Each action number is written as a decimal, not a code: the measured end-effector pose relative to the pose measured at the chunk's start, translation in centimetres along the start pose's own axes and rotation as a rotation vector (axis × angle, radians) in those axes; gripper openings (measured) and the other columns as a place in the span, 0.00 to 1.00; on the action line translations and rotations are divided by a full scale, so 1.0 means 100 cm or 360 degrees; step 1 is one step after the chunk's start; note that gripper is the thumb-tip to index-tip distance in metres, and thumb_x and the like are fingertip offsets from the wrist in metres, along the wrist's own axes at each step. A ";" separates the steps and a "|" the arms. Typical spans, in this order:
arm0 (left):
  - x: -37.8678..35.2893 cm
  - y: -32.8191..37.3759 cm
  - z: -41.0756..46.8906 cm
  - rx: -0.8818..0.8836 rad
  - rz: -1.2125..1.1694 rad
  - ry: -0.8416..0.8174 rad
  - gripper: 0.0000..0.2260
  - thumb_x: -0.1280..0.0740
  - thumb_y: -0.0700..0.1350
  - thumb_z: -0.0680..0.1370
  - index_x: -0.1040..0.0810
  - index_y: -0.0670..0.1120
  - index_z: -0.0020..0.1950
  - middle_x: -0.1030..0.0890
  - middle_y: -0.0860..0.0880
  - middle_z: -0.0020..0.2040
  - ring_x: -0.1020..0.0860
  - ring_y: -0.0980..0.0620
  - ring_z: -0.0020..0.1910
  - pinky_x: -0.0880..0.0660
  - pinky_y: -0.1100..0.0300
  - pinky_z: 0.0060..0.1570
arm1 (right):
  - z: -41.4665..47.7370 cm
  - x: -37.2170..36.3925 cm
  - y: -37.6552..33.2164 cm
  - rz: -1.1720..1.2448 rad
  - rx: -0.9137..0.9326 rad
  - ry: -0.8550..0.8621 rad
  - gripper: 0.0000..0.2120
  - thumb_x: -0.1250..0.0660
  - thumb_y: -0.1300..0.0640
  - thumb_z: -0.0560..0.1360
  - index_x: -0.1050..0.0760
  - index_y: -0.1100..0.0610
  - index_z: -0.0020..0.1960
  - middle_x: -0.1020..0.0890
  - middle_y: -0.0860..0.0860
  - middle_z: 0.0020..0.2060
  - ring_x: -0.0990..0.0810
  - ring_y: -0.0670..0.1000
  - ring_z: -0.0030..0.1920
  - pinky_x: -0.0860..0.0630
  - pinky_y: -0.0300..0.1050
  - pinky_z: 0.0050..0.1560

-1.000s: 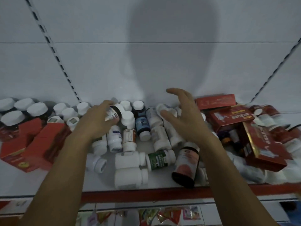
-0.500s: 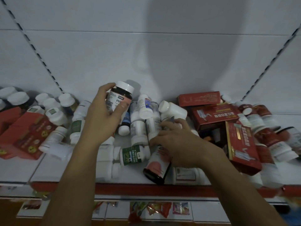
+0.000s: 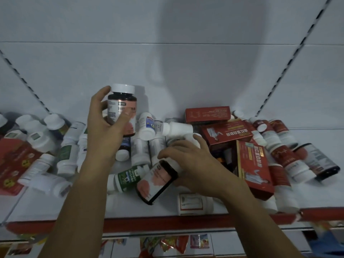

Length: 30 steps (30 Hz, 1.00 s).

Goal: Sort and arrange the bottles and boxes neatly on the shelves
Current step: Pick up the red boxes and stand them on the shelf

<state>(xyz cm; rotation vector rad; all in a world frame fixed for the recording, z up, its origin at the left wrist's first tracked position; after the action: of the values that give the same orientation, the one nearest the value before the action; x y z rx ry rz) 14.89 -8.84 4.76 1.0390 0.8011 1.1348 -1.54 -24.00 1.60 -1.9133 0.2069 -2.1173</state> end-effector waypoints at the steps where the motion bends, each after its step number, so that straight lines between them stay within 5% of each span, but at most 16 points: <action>1: 0.000 0.002 0.003 -0.0007 -0.0017 0.0036 0.29 0.24 0.52 0.72 0.30 0.61 0.71 0.22 0.53 0.62 0.17 0.55 0.52 0.19 0.60 0.43 | -0.001 0.002 0.002 0.0081 -0.0031 0.0016 0.34 0.22 0.50 0.68 0.33 0.41 0.69 0.25 0.41 0.66 0.35 0.47 0.72 0.54 0.66 0.77; 6: 0.011 0.007 0.020 -0.0039 0.0036 0.0118 0.29 0.25 0.50 0.73 0.31 0.59 0.73 0.21 0.50 0.62 0.17 0.54 0.52 0.17 0.50 0.48 | 0.001 0.016 0.023 0.0630 -0.0250 0.0365 0.28 0.21 0.51 0.70 0.30 0.36 0.63 0.30 0.39 0.61 0.27 0.42 0.61 0.26 0.45 0.65; 9: 0.022 0.006 0.024 -0.0049 0.0031 0.0173 0.28 0.25 0.50 0.73 0.29 0.57 0.72 0.21 0.51 0.61 0.16 0.56 0.51 0.19 0.60 0.41 | 0.007 0.035 0.038 0.0791 -0.0362 0.0776 0.24 0.21 0.54 0.70 0.28 0.41 0.61 0.26 0.43 0.59 0.25 0.42 0.57 0.25 0.38 0.56; 13: 0.051 0.002 0.027 -0.0025 0.0101 0.0274 0.30 0.22 0.51 0.71 0.29 0.59 0.71 0.22 0.53 0.63 0.17 0.57 0.50 0.20 0.63 0.41 | 0.042 0.054 0.035 0.1073 -0.0374 0.0943 0.20 0.24 0.58 0.74 0.26 0.50 0.63 0.21 0.43 0.54 0.21 0.43 0.54 0.24 0.37 0.50; 18: 0.142 0.027 0.030 -0.0108 0.0283 0.0487 0.31 0.20 0.54 0.70 0.29 0.63 0.69 0.22 0.56 0.60 0.18 0.58 0.50 0.20 0.64 0.40 | 0.119 0.074 -0.005 0.1090 -0.0243 0.0832 0.22 0.22 0.52 0.72 0.27 0.43 0.62 0.18 0.45 0.52 0.20 0.40 0.46 0.26 0.28 0.43; 20: 0.193 0.045 0.030 -0.0130 0.0363 0.0642 0.31 0.20 0.55 0.70 0.30 0.62 0.69 0.21 0.53 0.60 0.17 0.55 0.50 0.18 0.58 0.38 | 0.155 0.085 -0.039 0.1058 -0.0098 0.0786 0.22 0.22 0.52 0.72 0.26 0.43 0.62 0.18 0.45 0.51 0.20 0.39 0.44 0.27 0.27 0.41; 25: 0.314 0.072 0.019 -0.0139 0.0448 0.1054 0.34 0.23 0.61 0.67 0.30 0.60 0.70 0.22 0.48 0.59 0.16 0.58 0.47 0.20 0.62 0.34 | 0.243 0.080 -0.146 0.1167 0.0248 0.0625 0.21 0.23 0.54 0.72 0.26 0.46 0.62 0.20 0.42 0.51 0.21 0.36 0.46 0.27 0.26 0.43; 30: 0.409 0.061 0.014 -0.0067 0.0450 0.1199 0.31 0.23 0.59 0.64 0.29 0.65 0.65 0.20 0.50 0.57 0.16 0.57 0.47 0.19 0.63 0.37 | 0.308 0.042 -0.252 0.1362 0.0450 0.0564 0.22 0.24 0.57 0.73 0.27 0.50 0.63 0.19 0.44 0.52 0.20 0.38 0.48 0.27 0.28 0.44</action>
<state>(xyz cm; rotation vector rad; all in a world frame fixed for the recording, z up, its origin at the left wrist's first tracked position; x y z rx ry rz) 24.60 30.92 10.98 0.6872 1.2306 1.8225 25.81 1.14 16.39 -0.9968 0.6279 -1.7237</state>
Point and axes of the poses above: each hand's wrist, its own z-axis towards the middle knuckle, its own x-axis out of the back of the hand, y = z × x, the point moved 5 cm from there along z, towards the middle knuckle
